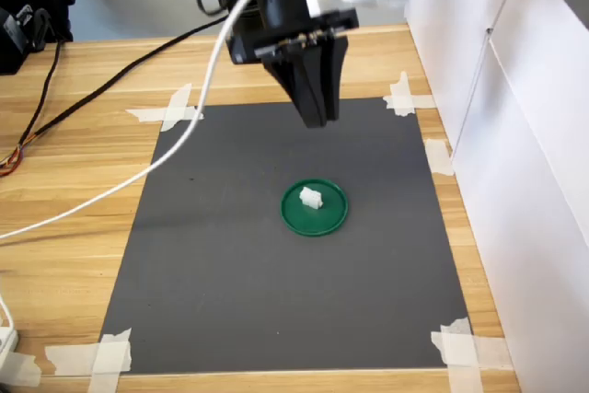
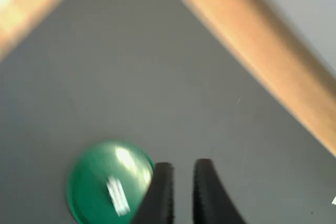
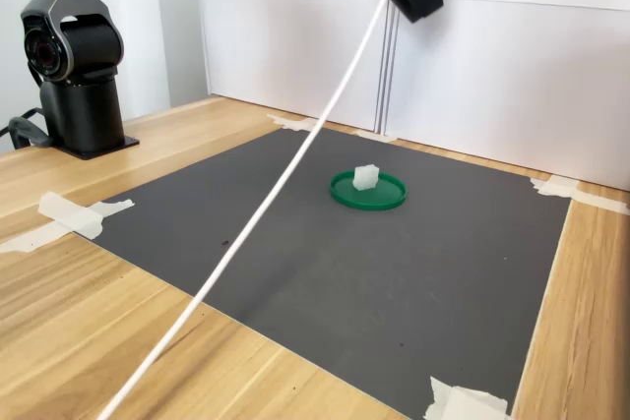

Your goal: Grasp a white terminal and put it in the green lid.

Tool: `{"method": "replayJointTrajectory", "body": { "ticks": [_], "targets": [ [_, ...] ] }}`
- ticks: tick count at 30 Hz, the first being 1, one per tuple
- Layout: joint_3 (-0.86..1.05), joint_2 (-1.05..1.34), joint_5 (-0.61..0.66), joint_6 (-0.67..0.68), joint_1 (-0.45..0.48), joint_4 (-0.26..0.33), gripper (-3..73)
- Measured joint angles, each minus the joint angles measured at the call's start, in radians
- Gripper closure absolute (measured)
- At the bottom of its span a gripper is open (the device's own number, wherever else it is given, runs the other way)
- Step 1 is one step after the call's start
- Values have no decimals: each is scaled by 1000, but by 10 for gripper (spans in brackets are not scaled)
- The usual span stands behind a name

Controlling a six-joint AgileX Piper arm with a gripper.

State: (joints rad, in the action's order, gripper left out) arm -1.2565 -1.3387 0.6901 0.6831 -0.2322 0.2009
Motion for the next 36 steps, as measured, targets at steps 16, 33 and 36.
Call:
{"method": "replayJointTrajectory", "body": {
  "ticks": [16,33,36],
  "targets": [
    [453,594,-382,-74,307,401,715],
    [1040,1151,-429,-168,299,308,716],
    [1090,1221,-415,-164,299,290,716]
  ]
}}
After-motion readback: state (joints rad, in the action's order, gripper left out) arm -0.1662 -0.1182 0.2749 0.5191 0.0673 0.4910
